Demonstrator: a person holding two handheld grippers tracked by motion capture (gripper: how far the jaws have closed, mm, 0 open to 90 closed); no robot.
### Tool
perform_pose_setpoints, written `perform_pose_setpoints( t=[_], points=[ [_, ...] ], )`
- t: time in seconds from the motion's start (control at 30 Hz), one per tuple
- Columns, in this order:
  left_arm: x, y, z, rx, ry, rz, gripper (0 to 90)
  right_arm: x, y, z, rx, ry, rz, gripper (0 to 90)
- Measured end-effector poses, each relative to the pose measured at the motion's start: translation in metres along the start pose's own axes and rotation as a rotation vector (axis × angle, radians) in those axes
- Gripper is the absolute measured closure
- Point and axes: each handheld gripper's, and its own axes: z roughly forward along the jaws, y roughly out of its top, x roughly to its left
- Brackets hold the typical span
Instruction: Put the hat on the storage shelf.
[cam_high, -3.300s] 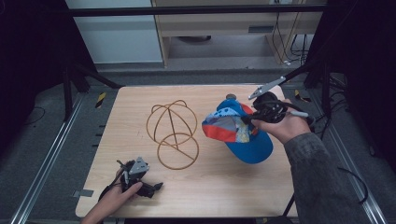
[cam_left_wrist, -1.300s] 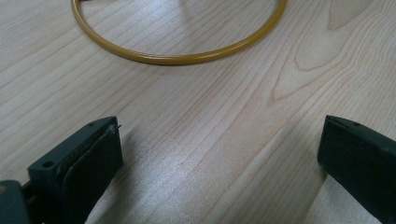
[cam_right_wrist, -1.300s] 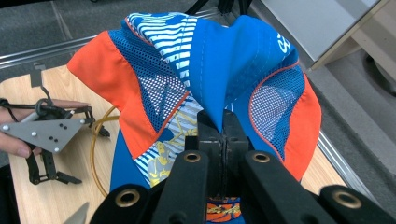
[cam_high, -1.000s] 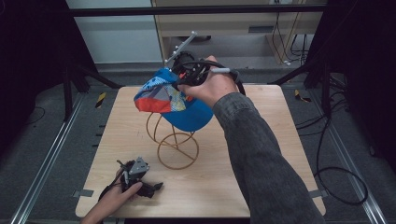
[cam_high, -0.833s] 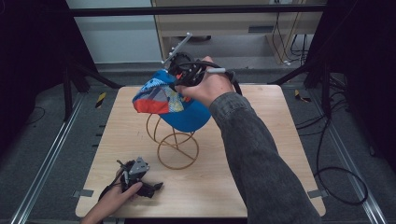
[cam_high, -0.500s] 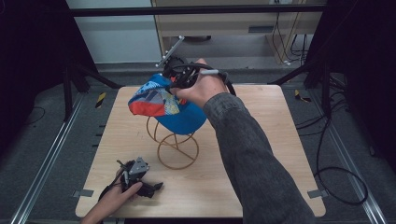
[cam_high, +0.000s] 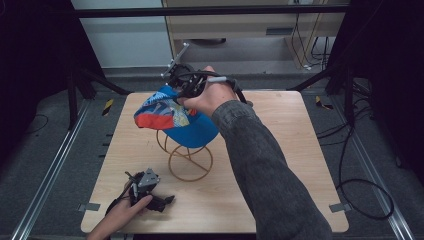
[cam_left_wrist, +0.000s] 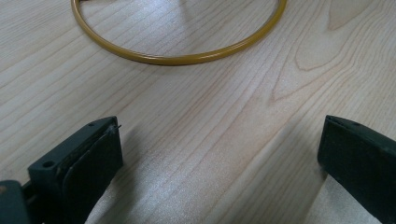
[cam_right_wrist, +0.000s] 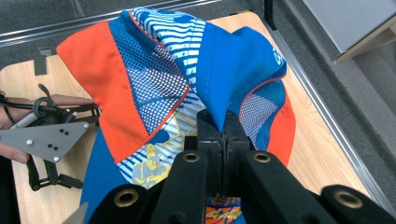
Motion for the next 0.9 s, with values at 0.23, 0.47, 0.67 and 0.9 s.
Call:
perform_pose_setpoints(
  t=[0.23, 0.47, 0.67, 0.9],
  points=[
    [0.000, 0.000, 0.000, -0.002, 0.001, 0.002, 0.0, 0.005, 0.001, 0.009, 0.029, 0.021, -0.010, 88.1],
    [0.000, 0.000, 0.000, -0.002, 0.001, 0.002, 0.0, 0.007, -0.001, 0.016, 0.029, 0.041, -0.008, 88.0],
    [0.000, 0.000, 0.000, -0.001, -0.001, 0.001, 0.0, 0.008, -0.003, 0.017, 0.028, 0.049, -0.008, 87.2],
    [0.000, 0.000, 0.000, -0.001, -0.002, 0.002, 0.0, 0.008, -0.007, 0.017, 0.029, 0.054, 0.002, 85.2]
  ],
)
